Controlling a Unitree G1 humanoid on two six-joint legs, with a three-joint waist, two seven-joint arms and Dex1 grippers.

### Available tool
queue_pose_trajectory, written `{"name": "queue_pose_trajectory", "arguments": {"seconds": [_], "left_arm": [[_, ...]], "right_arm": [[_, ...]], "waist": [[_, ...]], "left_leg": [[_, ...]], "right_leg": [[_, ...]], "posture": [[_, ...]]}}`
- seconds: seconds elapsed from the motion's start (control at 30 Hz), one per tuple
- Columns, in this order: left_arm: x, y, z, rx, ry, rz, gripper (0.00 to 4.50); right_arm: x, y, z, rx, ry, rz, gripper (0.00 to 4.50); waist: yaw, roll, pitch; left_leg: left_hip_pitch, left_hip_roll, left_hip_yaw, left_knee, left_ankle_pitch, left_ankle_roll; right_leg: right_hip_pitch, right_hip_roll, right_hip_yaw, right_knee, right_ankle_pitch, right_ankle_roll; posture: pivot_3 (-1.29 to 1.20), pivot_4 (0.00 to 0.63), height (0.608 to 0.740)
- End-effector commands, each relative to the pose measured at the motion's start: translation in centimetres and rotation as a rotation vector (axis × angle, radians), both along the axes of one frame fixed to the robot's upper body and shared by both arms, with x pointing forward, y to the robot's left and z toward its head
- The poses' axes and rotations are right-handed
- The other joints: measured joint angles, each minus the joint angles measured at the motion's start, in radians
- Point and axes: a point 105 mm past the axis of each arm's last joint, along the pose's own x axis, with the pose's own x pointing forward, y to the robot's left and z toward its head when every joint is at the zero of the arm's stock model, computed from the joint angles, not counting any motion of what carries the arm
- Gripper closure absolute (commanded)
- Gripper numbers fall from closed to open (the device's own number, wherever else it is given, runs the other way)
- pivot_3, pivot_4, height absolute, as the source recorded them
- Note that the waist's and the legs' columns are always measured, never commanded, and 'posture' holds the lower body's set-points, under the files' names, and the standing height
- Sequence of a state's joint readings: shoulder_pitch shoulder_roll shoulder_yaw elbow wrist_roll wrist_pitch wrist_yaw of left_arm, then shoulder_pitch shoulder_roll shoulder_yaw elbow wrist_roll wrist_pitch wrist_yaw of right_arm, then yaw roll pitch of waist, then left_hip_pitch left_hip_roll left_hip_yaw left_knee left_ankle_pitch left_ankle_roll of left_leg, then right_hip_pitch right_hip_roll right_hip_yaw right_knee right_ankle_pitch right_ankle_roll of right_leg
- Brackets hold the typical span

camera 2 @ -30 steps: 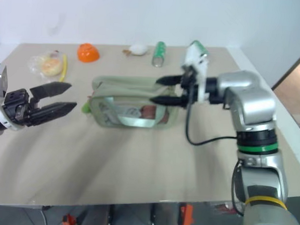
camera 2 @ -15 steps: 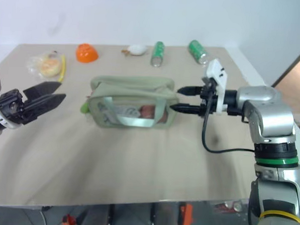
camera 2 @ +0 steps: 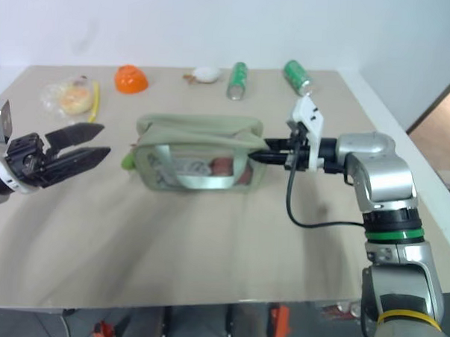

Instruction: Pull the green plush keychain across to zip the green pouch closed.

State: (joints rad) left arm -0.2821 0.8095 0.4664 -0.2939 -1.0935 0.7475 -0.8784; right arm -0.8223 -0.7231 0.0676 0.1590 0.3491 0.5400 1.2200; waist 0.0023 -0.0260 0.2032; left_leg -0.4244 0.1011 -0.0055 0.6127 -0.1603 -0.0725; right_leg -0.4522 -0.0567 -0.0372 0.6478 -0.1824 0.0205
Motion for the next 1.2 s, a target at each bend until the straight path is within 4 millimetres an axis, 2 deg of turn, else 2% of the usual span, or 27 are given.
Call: {"name": "queue_pose_trajectory", "arguments": {"seconds": [0.03,0.17,0.23,0.47,0.63,0.9,1.07,1.2], "left_arm": [[1.2,2.1,-0.6,0.006,0.021,0.122,0.00],[3.3,4.4,-4.9,0.098,0.153,0.281,0.00],[3.6,4.8,-5.9,0.119,0.173,0.300,0.00],[3.8,3.7,-6.4,0.121,0.171,0.247,0.00],[4.1,1.9,-6.4,0.120,0.170,0.184,0.00],[5.4,1.3,-6.9,0.110,0.187,0.177,0.00],[6.0,0.8,-6.9,0.094,0.179,0.171,1.41],[6.7,0.5,-6.6,0.071,0.155,0.187,2.91]], "right_arm": [[-0.6,0.4,0.8,0.017,-0.042,0.028,4.44],[-0.3,0.4,0.6,0.019,-0.032,-0.003,4.44],[-0.4,0.4,0.6,0.021,-0.032,-0.001,4.44],[-0.5,0.4,0.5,0.023,-0.030,-0.007,4.44],[-0.5,0.4,0.4,0.023,-0.029,-0.014,4.44],[-0.5,0.4,0.2,0.027,-0.029,-0.021,4.44],[-0.5,0.4,0.3,0.031,-0.033,-0.025,4.50],[-0.6,0.2,0.2,0.031,-0.034,-0.034,4.50]], "waist": [[0.000,0.000,0.000],[-0.001,0.000,0.000],[-0.001,0.000,0.000],[-0.001,-0.002,0.000],[-0.001,-0.002,0.000],[-0.001,-0.003,0.000],[-0.001,-0.003,0.000],[-0.001,-0.003,0.000]], "left_leg": [[0.000,0.000,0.000,0.000,0.000,0.000],[0.001,0.000,0.000,0.000,0.000,0.000],[0.001,0.000,0.000,0.000,0.000,0.000],[0.000,0.000,0.000,0.000,0.000,0.000],[0.000,0.000,0.000,0.000,0.000,0.000],[0.001,0.000,0.000,0.000,0.000,0.000],[0.001,0.000,0.000,0.000,0.000,0.000],[0.001,0.000,0.000,0.001,0.000,0.000]], "right_leg": [[0.000,0.000,0.000,0.000,0.000,0.000],[0.000,0.000,0.000,0.000,0.000,0.000],[0.000,0.000,0.000,0.000,0.000,0.000],[0.000,0.000,0.000,0.000,0.000,0.000],[0.000,0.000,0.000,0.000,0.000,0.000],[0.000,0.000,0.000,0.000,0.000,0.000],[0.001,0.000,0.001,0.000,0.001,0.001],[0.001,0.001,0.001,0.000,0.001,0.001]], "posture": [[0.00,0.150,0.740],[0.00,0.150,0.740],[0.00,0.150,0.740],[0.00,0.150,0.740],[0.00,0.150,0.740],[0.00,0.150,0.740],[0.00,0.150,0.740],[0.00,0.150,0.740]]}}
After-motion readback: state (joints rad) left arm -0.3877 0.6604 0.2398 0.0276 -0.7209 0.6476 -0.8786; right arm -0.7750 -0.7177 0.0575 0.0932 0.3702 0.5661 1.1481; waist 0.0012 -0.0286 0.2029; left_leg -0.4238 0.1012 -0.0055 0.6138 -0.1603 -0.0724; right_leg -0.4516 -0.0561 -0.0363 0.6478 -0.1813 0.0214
